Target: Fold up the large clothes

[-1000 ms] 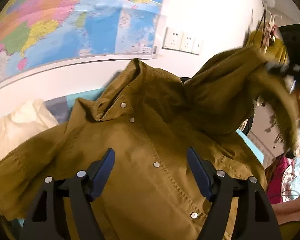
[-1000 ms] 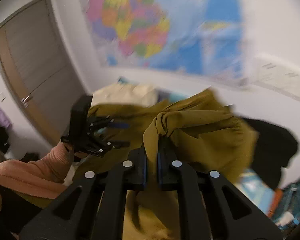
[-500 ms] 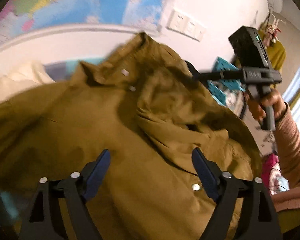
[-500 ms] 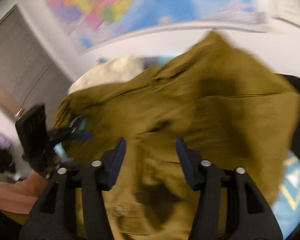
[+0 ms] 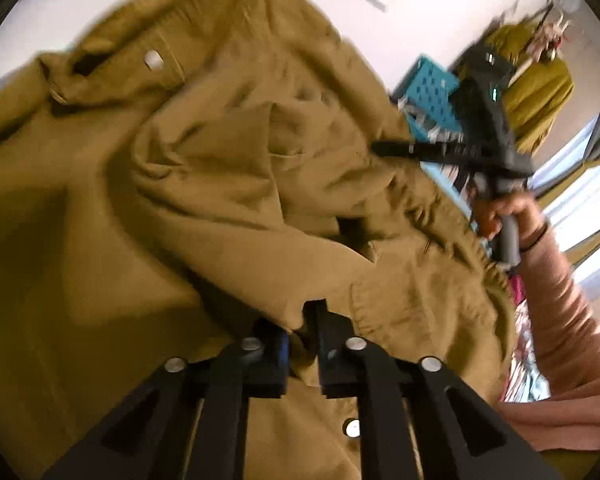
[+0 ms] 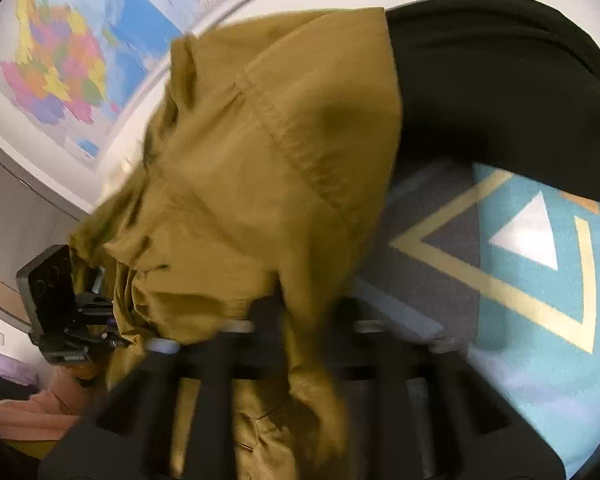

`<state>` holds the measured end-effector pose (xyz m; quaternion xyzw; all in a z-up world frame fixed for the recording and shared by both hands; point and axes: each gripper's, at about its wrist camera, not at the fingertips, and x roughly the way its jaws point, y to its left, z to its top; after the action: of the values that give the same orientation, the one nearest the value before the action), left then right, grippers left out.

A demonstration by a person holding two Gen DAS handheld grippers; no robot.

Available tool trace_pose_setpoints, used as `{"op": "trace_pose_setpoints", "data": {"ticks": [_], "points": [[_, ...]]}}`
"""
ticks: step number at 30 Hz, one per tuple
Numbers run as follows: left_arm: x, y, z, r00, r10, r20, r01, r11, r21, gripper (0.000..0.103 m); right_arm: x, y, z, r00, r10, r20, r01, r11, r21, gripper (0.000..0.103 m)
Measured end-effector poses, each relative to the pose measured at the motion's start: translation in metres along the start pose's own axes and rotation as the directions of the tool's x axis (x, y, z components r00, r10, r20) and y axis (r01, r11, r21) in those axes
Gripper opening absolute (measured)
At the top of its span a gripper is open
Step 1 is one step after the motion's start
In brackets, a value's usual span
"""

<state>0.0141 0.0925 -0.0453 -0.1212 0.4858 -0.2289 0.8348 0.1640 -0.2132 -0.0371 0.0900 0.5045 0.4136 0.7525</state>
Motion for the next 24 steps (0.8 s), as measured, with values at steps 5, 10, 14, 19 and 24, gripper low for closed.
{"op": "trace_pose_setpoints", "data": {"ticks": [5, 10, 14, 19, 24], "points": [[-0.065, 0.035, 0.013, 0.988, 0.073, 0.133, -0.062, 0.995, -0.081, 0.009, -0.048, -0.028, 0.001, 0.991, 0.032, 0.131, -0.043, 0.996, 0.081, 0.004], [-0.081, 0.063, 0.02, 0.913, 0.388, 0.124, -0.366, 0.915, -0.168, 0.038, -0.019, -0.05, -0.008, 0.997, -0.053, 0.05, 0.044, 0.987, 0.157, 0.009], [-0.084, 0.041, -0.004, 0.938, 0.309, 0.158, -0.301, 0.951, -0.074, 0.067, -0.025, -0.051, -0.016, 0.992, -0.09, 0.086, 0.074, 0.983, 0.165, 0.026], [-0.06, -0.025, -0.038, 0.937, 0.294, 0.189, -0.327, 0.929, 0.172, 0.086, -0.049, -0.026, -0.023, 0.977, -0.126, 0.17, 0.114, 0.99, 0.082, 0.048], [-0.018, -0.034, -0.043, 0.911, 0.393, 0.125, -0.413, 0.877, 0.247, 0.087, -0.049, 0.011, -0.028, 0.972, -0.126, 0.2, 0.129, 0.992, -0.006, 0.053]]}}
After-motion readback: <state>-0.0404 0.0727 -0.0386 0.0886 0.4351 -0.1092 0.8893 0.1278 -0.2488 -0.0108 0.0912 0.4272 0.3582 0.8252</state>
